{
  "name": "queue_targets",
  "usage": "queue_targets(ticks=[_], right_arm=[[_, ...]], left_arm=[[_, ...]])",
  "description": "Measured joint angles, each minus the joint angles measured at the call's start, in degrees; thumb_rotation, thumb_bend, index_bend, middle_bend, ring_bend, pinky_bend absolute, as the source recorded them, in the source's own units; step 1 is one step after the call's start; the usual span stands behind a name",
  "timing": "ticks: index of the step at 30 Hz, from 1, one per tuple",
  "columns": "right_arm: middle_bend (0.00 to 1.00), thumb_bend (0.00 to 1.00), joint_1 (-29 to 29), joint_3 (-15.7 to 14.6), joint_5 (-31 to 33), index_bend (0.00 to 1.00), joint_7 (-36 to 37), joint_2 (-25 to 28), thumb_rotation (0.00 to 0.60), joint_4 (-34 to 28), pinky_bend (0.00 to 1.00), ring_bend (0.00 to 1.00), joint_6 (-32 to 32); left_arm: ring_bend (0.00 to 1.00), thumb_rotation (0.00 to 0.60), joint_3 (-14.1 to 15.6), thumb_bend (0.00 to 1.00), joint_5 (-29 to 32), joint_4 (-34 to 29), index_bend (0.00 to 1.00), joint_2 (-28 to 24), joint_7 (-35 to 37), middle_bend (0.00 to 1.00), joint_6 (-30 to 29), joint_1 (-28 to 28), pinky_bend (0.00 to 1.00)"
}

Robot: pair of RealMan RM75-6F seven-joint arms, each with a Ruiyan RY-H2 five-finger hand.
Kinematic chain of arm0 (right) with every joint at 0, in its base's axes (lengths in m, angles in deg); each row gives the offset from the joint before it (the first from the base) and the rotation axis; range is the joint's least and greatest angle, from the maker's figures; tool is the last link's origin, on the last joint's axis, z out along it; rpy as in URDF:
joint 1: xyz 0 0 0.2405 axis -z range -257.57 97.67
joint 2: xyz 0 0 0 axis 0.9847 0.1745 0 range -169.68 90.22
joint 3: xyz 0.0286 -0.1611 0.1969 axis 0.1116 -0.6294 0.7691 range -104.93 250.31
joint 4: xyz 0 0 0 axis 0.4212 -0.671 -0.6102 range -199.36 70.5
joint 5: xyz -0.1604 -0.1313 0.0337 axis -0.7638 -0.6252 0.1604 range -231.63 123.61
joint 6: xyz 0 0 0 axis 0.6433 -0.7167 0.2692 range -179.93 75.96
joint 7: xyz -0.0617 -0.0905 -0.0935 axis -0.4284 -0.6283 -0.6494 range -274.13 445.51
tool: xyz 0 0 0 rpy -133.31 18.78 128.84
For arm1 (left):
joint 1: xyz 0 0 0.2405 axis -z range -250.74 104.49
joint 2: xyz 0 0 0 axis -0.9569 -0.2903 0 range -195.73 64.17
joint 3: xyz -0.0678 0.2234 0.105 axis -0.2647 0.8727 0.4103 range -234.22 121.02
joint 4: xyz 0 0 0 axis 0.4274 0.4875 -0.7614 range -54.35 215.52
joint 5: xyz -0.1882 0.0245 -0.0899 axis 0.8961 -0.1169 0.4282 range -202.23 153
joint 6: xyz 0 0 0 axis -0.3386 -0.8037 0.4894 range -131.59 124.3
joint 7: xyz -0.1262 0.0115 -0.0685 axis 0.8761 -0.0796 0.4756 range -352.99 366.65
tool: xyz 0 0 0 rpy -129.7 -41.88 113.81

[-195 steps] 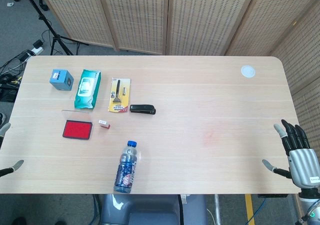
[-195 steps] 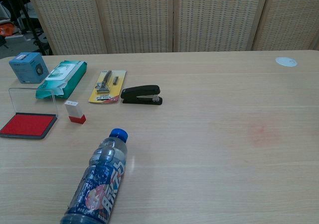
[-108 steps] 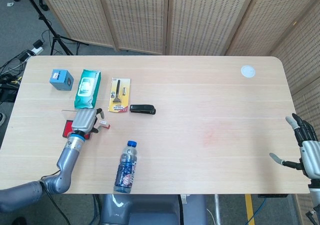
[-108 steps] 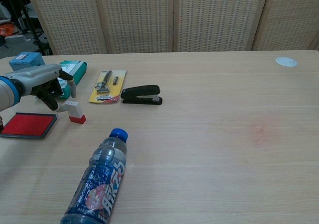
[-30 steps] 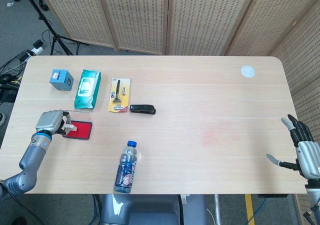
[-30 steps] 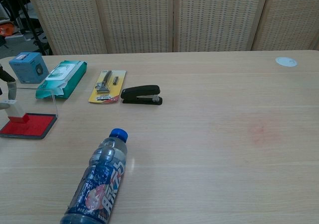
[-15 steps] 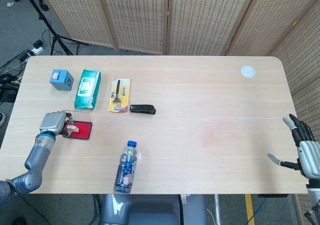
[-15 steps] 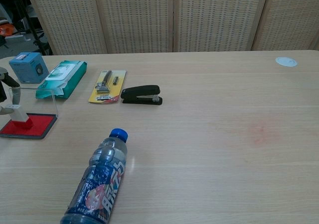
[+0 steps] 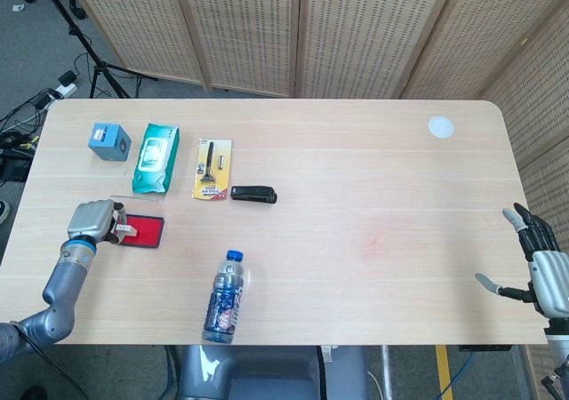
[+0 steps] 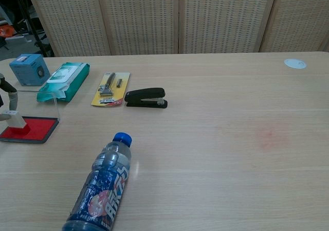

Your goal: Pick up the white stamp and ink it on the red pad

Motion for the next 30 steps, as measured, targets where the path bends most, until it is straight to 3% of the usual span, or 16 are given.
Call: queue_targets(ticks=[30], right_arm=[[0.00,0.00,0.0,0.0,0.1,0.00,0.8,0.1,0.600,0.2,0.00,0.00,0.1]], left_arm=[[1.00,0.600,-0.2,0.43,-0.9,4.3,0.67,3.1,1.8,0.98,0.9,-0.6,0.96]])
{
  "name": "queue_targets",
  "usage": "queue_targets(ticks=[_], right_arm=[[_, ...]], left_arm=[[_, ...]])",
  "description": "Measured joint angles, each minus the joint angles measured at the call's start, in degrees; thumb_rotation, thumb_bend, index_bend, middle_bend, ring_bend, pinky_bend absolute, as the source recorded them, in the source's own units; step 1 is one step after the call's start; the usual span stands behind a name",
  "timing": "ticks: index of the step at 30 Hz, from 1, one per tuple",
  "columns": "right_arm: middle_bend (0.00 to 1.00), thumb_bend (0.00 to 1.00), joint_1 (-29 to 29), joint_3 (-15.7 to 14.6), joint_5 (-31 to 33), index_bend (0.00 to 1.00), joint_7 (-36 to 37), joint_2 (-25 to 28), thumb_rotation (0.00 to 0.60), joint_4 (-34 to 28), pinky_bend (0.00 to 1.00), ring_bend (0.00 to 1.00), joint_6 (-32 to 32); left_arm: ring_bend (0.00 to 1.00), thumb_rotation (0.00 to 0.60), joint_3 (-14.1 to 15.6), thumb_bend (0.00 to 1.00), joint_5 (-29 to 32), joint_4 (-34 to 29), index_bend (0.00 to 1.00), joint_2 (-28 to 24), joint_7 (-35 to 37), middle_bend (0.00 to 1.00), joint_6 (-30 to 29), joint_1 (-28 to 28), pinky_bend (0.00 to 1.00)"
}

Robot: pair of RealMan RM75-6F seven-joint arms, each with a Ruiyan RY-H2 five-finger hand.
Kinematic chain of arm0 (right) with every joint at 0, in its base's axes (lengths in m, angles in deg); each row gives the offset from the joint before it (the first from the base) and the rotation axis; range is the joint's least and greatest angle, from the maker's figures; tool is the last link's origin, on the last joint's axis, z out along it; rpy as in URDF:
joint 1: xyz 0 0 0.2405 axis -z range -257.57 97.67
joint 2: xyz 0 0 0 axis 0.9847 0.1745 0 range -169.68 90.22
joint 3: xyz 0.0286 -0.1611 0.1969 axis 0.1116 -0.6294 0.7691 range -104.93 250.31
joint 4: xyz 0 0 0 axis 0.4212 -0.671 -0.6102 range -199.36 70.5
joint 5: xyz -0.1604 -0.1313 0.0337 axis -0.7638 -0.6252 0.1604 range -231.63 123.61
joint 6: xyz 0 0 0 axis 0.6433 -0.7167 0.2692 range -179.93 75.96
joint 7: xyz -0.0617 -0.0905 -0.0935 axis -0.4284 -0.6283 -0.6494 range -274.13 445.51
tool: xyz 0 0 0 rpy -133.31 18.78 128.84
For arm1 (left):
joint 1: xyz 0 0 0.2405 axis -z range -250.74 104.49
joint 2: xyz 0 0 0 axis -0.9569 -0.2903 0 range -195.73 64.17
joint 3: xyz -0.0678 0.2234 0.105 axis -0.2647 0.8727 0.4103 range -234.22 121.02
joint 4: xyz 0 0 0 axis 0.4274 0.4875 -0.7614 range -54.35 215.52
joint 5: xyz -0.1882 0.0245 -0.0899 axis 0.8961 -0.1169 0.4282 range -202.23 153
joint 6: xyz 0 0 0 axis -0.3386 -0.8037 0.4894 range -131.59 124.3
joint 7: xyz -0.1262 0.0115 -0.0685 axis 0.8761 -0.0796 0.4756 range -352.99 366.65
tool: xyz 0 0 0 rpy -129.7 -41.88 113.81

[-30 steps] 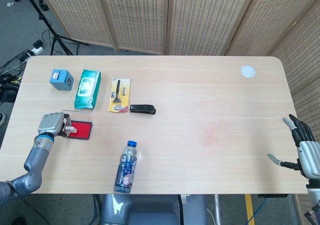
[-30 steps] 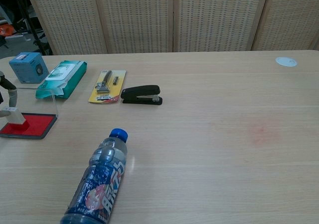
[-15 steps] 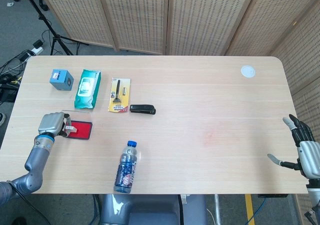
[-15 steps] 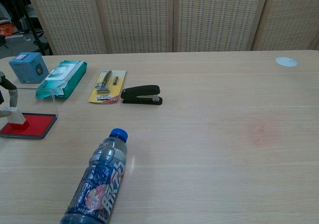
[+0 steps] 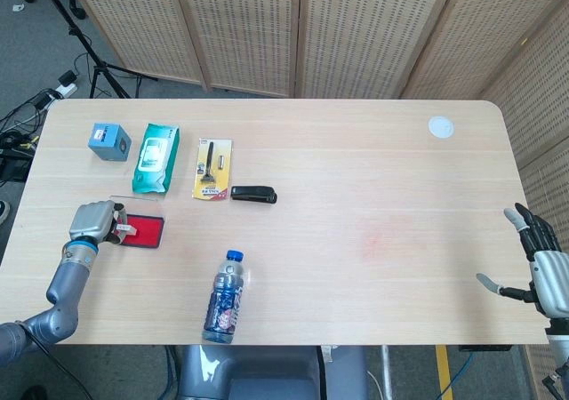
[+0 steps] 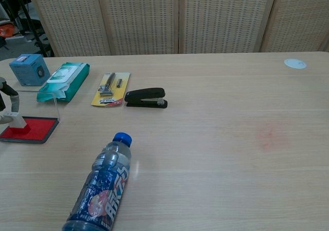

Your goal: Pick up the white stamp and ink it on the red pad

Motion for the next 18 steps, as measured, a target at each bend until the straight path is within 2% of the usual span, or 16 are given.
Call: queue_targets(ticks=[18], right_arm=[[0.00,0.00,0.0,0.0,0.0,0.00,0.3,0.1,0.600,0.0,0.00,0.00,0.0]], left_arm=[[1.00,0.600,-0.3,0.43,0.1,-0.5,0.67,-0.5,-0.1,0.98,-0.1,0.0,0.96]])
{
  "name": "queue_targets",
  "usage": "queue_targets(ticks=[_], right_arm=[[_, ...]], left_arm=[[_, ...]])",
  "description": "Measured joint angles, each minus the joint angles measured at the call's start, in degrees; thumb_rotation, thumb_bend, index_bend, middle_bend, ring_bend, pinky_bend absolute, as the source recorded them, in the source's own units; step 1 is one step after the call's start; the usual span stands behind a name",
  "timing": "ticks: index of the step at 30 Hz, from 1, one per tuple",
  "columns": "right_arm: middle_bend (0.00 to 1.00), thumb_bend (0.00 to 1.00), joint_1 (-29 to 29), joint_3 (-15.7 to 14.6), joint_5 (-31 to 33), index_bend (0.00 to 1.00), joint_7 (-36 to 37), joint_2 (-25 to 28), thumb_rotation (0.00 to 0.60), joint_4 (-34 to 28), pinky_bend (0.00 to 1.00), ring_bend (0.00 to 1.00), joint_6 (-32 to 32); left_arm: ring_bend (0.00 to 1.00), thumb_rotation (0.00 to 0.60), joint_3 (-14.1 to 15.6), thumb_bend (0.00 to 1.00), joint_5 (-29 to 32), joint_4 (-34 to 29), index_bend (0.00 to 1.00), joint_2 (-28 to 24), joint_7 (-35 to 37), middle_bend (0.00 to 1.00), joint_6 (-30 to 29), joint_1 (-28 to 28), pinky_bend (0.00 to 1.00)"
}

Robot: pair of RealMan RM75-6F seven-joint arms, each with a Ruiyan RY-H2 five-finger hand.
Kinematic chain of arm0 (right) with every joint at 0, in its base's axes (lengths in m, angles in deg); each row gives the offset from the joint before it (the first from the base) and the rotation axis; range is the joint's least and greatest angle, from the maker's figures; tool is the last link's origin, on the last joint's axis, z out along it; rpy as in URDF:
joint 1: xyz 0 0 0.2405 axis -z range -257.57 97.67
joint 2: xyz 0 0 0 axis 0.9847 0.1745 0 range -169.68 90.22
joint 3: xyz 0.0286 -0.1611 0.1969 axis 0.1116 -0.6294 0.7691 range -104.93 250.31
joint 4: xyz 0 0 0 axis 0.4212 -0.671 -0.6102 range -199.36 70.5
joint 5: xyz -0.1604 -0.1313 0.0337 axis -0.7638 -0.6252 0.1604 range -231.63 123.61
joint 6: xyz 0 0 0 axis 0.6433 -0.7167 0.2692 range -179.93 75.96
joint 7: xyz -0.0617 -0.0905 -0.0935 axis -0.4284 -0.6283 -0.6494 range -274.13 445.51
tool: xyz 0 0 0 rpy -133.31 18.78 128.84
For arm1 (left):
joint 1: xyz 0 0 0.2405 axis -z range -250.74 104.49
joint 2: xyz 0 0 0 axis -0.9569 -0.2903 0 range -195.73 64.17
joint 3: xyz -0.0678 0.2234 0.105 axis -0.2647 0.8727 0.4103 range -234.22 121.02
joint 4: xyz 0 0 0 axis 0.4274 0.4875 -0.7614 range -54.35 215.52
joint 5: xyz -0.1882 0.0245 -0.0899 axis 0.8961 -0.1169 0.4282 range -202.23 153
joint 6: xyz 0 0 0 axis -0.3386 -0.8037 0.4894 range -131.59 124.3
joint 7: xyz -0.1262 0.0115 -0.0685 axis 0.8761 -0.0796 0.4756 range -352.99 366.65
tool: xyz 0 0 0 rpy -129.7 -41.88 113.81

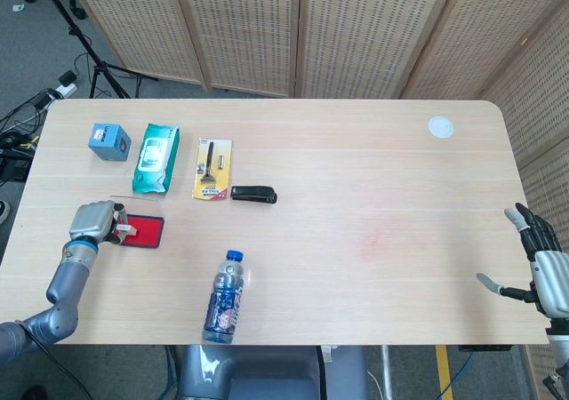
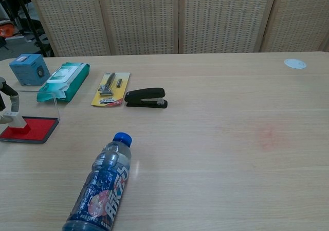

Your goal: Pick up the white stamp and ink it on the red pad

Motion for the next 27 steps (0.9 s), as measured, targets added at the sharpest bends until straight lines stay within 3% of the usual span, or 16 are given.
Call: queue_targets(ticks=[8,16,27], right_arm=[[0.00,0.00,0.0,0.0,-0.1,0.00,0.4,0.1,0.600,0.0,0.00,0.00,0.0],[0.00,0.00,0.0,0.0,-0.2,0.00,0.6,0.2,0.600,-0.1,0.00,0.00,0.1],[0.00,0.00,-0.1,0.0,-0.1,0.00,0.9,0.2,0.600,0.2,0.00,0.00,-0.2]], left_arm=[[1.00,0.600,-0.8,0.42,-1.4,-5.8,0.67,-3.7,0.4,0.98,-1.6,-0.2,0.96],[1.00,0.600,-1.4,0.42,-4.3,-18.5,0.67,-10.1,-1.7,0.98,-5.6,0.0,0.96],[1.00,0.600,-1.3,0.41,-0.4,-16.5,0.67,-3.1,-8.5,0.98,-6.7,4.5,0.96]])
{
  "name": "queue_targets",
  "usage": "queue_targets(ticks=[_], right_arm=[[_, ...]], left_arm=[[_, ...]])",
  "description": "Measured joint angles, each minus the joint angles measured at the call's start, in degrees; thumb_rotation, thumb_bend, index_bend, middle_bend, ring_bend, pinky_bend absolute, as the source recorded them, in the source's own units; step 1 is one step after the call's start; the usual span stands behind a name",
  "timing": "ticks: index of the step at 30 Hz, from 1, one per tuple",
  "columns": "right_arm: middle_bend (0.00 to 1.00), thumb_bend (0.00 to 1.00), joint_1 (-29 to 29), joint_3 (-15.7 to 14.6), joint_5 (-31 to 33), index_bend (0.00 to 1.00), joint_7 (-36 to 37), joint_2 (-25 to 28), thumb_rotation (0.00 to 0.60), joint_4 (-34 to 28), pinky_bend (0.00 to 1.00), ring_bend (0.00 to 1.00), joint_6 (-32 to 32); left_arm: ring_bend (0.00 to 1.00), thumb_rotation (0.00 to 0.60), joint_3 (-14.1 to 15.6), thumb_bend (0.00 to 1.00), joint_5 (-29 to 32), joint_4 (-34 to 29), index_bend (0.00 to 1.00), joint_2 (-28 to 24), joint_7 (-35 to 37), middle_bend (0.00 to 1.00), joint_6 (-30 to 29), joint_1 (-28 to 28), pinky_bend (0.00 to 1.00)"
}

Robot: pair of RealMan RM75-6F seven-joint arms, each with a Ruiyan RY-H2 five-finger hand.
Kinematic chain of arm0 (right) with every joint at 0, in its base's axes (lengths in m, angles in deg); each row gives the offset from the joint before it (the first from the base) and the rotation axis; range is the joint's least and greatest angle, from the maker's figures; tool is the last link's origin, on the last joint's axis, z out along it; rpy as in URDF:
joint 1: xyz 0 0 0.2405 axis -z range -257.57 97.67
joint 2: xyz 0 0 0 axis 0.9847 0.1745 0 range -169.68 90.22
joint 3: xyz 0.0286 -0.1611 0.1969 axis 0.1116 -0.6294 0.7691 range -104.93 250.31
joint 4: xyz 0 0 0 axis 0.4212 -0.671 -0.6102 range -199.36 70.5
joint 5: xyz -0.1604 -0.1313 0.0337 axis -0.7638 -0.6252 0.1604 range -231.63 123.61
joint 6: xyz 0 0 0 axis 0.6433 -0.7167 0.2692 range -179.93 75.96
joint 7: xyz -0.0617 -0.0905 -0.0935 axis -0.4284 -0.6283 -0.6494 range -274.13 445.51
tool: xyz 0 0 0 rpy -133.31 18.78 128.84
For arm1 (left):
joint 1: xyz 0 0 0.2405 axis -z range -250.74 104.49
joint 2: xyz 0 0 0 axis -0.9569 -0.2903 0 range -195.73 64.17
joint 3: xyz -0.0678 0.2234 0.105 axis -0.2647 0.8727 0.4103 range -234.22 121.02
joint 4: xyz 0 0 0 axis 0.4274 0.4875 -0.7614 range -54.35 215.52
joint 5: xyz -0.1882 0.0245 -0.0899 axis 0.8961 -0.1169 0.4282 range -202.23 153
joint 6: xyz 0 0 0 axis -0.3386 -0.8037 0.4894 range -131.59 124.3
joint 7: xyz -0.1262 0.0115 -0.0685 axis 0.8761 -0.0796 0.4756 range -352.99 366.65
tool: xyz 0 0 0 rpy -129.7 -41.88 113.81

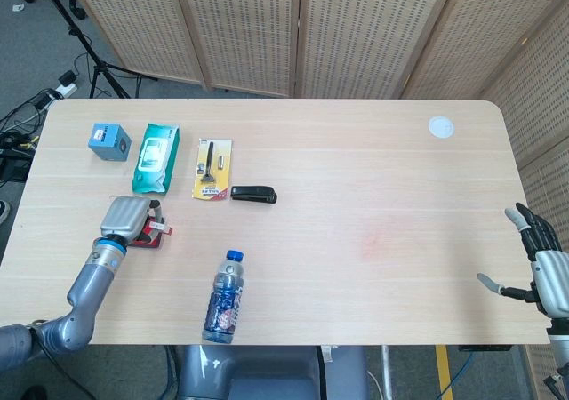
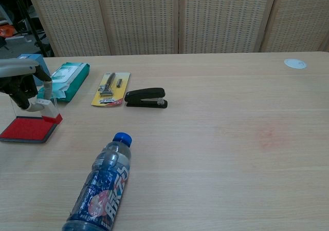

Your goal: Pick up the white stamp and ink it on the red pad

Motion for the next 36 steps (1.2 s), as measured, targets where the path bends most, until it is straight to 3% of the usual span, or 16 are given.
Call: queue_targets(ticks=[12,31,36], right_arm=[[0.00,0.00,-0.1,0.0,0.0,0.00,0.4,0.0,0.600,0.2,0.00,0.00,-0.2],[0.00,0.00,-0.2,0.1,0.1,0.00,1.2,0.1,0.600,0.5,0.00,0.00,-0.3],[0.00,0.00,-0.1,0.0,0.0,0.00,1.4,0.1,0.600,0.5,0.00,0.00,-0.1]], left_arm=[[1.00,0.600,1.2,0.41,5.4,3.8,0.67,5.5,-4.4,0.98,-0.8,2.9,0.96],[1.00,0.600,1.6,0.41,6.9,6.3,0.67,7.5,-4.8,0.97,-0.4,3.6,0.96],[1.00,0.600,1.7,0.41,7.1,6.5,0.62,7.5,-4.7,0.97,-0.1,3.6,0.96]])
